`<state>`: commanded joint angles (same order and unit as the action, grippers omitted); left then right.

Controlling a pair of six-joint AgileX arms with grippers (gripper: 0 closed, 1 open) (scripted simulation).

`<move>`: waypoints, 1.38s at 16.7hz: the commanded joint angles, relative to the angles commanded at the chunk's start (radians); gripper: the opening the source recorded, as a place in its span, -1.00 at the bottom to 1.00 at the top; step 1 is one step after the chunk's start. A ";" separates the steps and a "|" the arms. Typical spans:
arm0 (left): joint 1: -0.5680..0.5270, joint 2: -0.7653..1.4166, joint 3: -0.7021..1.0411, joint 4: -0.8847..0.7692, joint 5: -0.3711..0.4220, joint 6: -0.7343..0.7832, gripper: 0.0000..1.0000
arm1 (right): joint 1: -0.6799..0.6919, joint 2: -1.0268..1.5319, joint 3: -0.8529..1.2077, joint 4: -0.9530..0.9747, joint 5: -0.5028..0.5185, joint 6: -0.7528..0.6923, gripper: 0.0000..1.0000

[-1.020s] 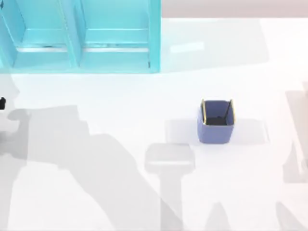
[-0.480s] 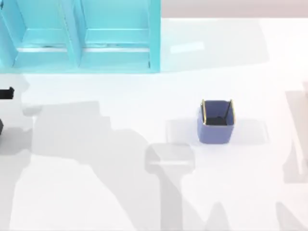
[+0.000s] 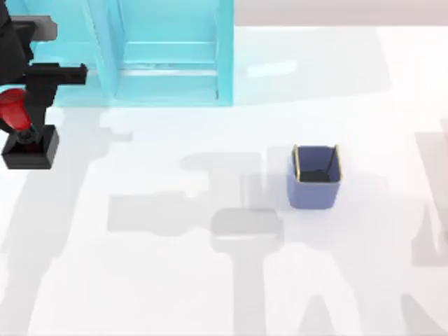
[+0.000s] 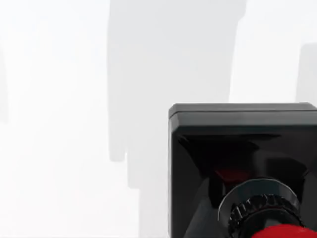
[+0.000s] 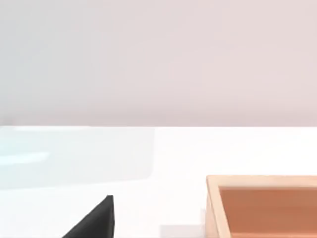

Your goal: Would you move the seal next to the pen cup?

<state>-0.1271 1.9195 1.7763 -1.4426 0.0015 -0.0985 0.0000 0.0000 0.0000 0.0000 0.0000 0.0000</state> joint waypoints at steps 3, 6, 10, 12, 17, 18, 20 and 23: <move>-0.040 -0.017 0.041 -0.041 0.000 -0.040 -1.00 | 0.000 0.000 0.000 0.000 0.000 0.000 1.00; -0.036 -0.013 0.038 -0.039 0.001 -0.038 -1.00 | 0.000 0.000 0.000 0.000 0.000 0.000 1.00; -0.108 0.054 0.106 -0.032 -0.005 -0.110 -1.00 | 0.000 0.000 0.000 0.000 0.000 0.000 1.00; -0.203 0.134 0.181 -0.022 -0.010 -0.202 -1.00 | 0.000 0.000 0.000 0.000 0.000 0.000 1.00; -0.508 0.352 0.379 0.013 -0.023 -0.503 -1.00 | 0.000 0.000 0.000 0.000 0.000 0.000 1.00; -0.552 0.386 0.413 0.022 -0.026 -0.547 -1.00 | 0.000 0.000 0.000 0.000 0.000 0.000 1.00; -0.608 0.435 0.461 0.036 -0.032 -0.604 -1.00 | 0.000 0.000 0.000 0.000 0.000 0.000 1.00; -0.623 0.448 0.474 0.041 -0.033 -0.618 -1.00 | 0.000 0.000 0.000 0.000 0.000 0.000 1.00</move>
<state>-0.7498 2.3675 2.2506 -1.4019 -0.0318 -0.7168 0.0000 0.0000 0.0000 0.0000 0.0000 0.0000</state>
